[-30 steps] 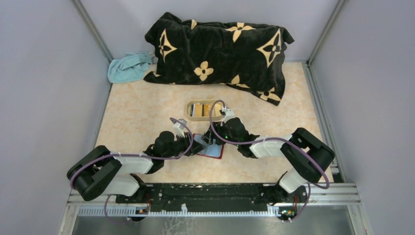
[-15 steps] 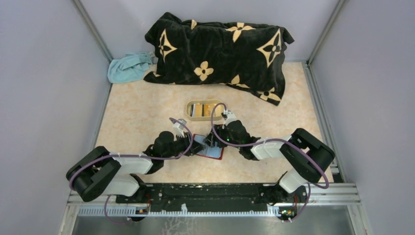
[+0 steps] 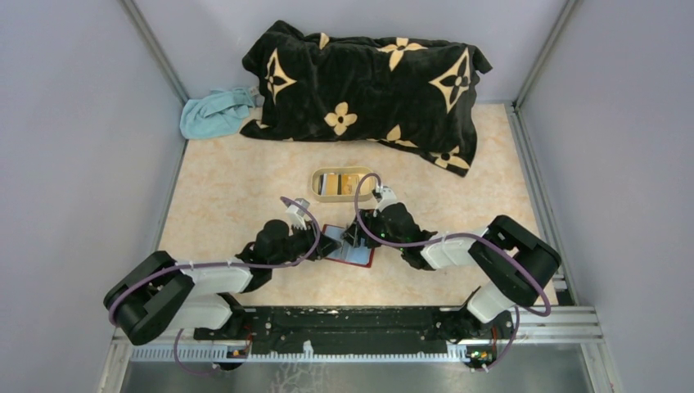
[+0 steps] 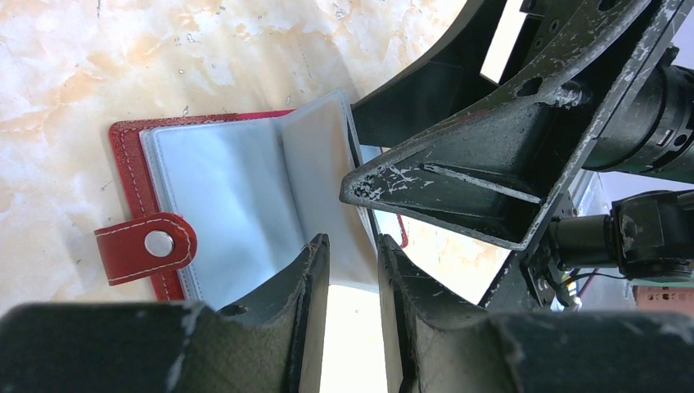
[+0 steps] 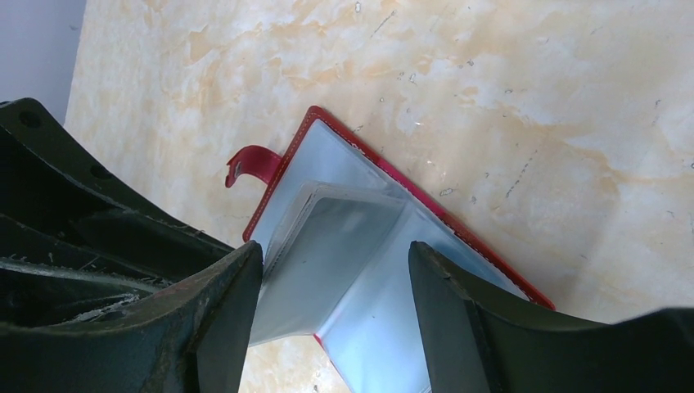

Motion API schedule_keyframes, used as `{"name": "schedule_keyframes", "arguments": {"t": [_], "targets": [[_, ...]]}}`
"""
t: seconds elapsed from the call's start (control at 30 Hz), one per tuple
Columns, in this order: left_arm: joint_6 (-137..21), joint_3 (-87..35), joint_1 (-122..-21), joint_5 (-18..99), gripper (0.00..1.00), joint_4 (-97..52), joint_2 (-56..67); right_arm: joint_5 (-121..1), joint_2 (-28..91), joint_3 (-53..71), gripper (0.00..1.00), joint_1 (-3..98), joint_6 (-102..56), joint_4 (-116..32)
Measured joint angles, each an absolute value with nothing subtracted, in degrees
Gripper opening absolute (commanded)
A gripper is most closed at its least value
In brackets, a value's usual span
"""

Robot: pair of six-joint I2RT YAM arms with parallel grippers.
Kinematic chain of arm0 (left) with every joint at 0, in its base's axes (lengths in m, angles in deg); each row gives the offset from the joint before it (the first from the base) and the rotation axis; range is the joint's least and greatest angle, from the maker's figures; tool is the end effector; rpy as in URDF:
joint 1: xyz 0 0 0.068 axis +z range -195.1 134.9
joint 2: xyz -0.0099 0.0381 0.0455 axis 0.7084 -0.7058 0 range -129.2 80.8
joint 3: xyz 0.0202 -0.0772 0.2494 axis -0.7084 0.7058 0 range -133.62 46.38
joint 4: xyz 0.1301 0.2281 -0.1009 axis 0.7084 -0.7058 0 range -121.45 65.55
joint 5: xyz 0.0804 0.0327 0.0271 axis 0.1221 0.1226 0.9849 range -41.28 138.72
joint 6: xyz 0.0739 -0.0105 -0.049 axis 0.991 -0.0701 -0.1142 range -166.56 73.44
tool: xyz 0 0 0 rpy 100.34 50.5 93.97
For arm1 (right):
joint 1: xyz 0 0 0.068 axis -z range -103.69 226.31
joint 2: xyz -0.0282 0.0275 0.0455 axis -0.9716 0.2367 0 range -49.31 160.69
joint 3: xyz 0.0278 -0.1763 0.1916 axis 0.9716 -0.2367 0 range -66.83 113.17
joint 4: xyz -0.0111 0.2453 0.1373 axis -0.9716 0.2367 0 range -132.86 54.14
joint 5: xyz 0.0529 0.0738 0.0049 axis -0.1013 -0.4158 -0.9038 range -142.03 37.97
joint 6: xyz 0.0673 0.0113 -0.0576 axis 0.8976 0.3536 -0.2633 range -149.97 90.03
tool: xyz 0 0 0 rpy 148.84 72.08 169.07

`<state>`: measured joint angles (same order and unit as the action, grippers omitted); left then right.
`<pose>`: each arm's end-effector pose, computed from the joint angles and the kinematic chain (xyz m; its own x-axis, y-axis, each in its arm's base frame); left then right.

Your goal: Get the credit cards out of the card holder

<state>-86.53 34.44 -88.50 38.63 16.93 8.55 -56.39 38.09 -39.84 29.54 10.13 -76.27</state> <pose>0.1874 -0.1962 0.1033 -0.6925 -0.2156 -0.6884 0.4592 0.6042 -0.6512 0.2207 0.2438 0.0944 -0.7357 0.1551 -0.6594 -0.3909 0.6977 0.6003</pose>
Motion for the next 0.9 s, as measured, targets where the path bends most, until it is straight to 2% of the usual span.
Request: {"name": "schedule_keyframes", "arguments": {"t": [0.9], "targets": [[-85.3, 34.4, -88.5, 38.8, 0.35, 16.0, 5.6, -56.4, 38.1, -39.8, 0.66, 29.5, 10.1, -76.1]]}}
